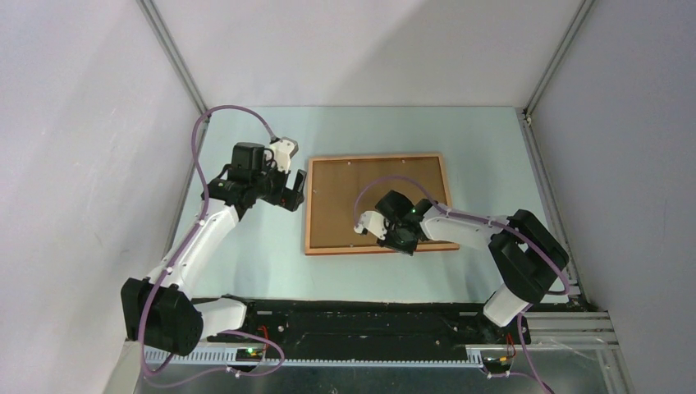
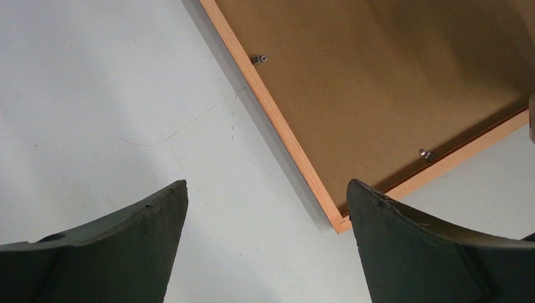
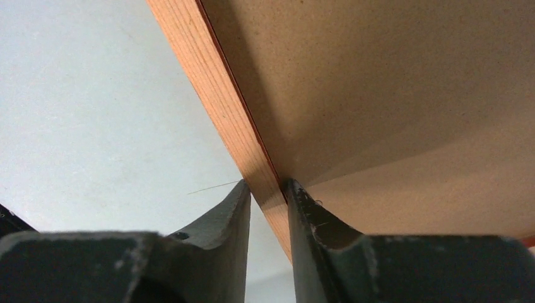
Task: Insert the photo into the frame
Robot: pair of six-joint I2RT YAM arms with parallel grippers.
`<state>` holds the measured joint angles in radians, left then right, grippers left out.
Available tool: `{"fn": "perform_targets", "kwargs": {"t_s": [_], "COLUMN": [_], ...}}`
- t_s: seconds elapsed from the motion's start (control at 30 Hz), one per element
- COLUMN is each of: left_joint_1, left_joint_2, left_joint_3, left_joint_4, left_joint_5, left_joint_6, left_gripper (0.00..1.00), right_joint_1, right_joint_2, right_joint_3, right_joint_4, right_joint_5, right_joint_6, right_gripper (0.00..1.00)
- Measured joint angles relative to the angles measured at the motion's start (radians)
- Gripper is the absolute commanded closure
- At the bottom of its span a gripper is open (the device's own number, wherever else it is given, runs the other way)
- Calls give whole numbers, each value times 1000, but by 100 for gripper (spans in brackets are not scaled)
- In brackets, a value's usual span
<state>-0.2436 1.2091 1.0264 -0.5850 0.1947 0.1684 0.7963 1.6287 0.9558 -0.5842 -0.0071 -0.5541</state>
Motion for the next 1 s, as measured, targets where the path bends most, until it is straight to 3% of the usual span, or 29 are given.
{"fn": "perform_targets", "kwargs": {"t_s": [0.2, 0.67, 1.0], "left_joint_1": [0, -19, -161], "left_joint_2": [-1, -228, -337], "left_joint_3": [0, -78, -121], "left_joint_4": [0, 1, -1], "left_joint_5": [1, 49, -5], "left_joint_6": [17, 183, 269], "left_gripper": [0, 0, 0], "right_joint_1": [10, 5, -65], "right_joint_2": [-2, -2, -7], "right_joint_3": [0, 59, 212], "right_joint_4": [4, -97, -228], "right_joint_5": [2, -70, -201], "right_joint_6": [-36, -42, -40], "right_gripper": [100, 100, 100]}}
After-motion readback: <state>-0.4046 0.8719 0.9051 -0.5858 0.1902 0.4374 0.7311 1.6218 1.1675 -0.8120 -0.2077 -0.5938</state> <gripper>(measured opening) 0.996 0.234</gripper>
